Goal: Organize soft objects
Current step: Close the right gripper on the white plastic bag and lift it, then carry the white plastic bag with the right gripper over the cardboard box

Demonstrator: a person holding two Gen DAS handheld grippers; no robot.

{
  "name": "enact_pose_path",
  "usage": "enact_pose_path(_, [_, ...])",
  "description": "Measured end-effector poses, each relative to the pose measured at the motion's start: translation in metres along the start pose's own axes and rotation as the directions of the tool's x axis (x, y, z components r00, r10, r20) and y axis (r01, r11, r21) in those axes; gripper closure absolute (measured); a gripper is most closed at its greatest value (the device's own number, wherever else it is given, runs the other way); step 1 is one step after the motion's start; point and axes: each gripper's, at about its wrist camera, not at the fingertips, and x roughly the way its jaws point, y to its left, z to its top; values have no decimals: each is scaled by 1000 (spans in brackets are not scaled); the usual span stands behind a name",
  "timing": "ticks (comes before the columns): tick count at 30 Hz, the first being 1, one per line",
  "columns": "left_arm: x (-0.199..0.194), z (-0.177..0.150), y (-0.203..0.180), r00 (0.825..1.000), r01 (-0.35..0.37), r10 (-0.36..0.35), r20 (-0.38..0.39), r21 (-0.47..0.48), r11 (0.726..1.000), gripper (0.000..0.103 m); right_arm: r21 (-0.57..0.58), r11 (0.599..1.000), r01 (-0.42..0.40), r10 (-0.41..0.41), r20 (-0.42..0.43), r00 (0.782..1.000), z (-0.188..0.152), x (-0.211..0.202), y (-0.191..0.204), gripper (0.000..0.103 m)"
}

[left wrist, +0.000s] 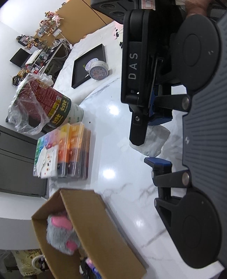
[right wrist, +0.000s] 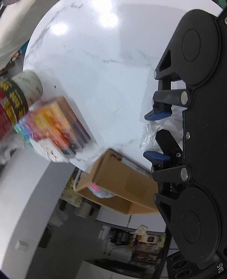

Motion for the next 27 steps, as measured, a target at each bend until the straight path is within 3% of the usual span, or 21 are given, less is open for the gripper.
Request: enact_pose_path(27, [-85, 23, 61, 994, -24, 30, 107, -63, 998, 65, -203, 979, -4, 1, -15, 1000, 0, 15, 120, 65])
